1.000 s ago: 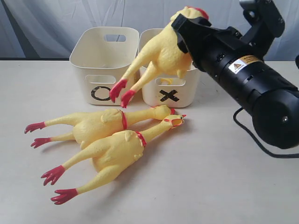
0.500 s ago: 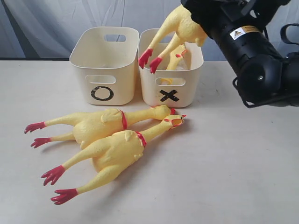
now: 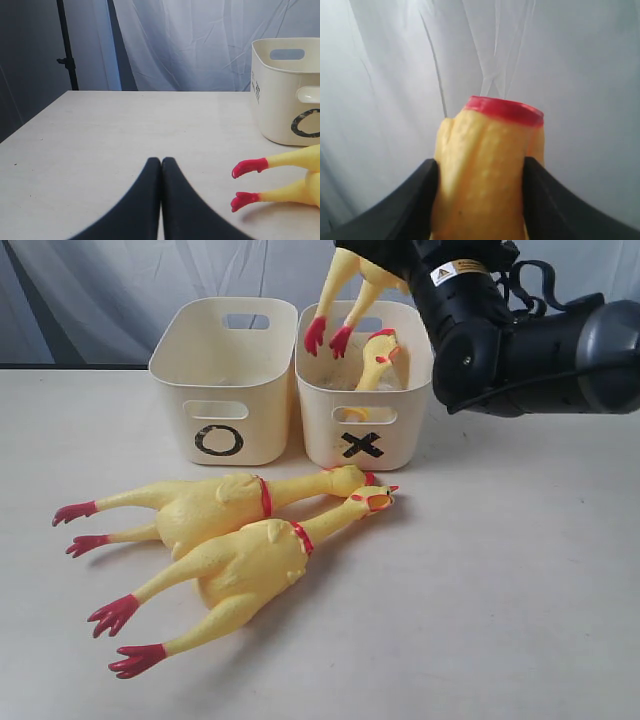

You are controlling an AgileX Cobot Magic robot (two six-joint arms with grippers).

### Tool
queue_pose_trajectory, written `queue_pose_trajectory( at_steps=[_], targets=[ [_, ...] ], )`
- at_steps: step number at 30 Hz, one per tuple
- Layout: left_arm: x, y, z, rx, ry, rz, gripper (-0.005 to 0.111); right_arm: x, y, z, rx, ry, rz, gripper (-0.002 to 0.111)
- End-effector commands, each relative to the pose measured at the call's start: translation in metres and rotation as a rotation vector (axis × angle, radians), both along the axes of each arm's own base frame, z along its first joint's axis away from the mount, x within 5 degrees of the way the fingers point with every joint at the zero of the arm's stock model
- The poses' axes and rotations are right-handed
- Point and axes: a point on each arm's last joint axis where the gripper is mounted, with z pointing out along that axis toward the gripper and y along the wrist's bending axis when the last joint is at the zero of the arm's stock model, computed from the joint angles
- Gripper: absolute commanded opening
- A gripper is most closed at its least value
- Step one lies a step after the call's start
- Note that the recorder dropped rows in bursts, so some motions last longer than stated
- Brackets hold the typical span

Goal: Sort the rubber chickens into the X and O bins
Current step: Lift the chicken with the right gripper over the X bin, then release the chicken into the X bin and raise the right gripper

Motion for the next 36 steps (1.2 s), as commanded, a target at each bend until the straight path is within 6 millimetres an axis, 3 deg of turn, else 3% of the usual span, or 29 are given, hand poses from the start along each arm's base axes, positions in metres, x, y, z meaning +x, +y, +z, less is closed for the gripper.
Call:
queue_pose_trajectory(
  at_steps=[1, 8, 15, 23, 29, 33, 36],
  targets=[
    [0.000, 0.000, -0.002, 0.005, 0.002, 0.006, 0.000, 0.014, 0.006, 0.007, -0.151, -0.031, -0.033, -0.001],
    [0.000, 0.000, -0.002, 0.005, 0.002, 0.006, 0.000, 0.034, 0.024, 0.016, -0.416, -0.013, -0.016, -0.001],
    [0.000, 0.000, -0.002, 0.005, 0.002, 0.006, 0.000, 0.041, 0.031, -0.009, -0.629, 0.071, 0.027, -0.001],
    [0.000, 0.000, -0.002, 0.005, 0.002, 0.006, 0.000, 0.044, 0.037, -0.031, -0.720, 0.134, 0.081, -0.001],
    [0.000, 0.000, -0.002, 0.005, 0.002, 0.006, 0.000, 0.045, 0.032, -0.034, -0.620, 0.199, 0.037, -0.001],
    [0.000, 0.000, -0.002, 0.005, 0.002, 0.006, 0.000, 0.046, 0.031, -0.037, -0.601, 0.223, 0.033, 0.018],
    [0.000, 0.000, -0.002, 0.005, 0.002, 0.006, 0.000, 0.046, 0.032, -0.038, -0.602, 0.226, 0.038, 0.049]
  ],
)
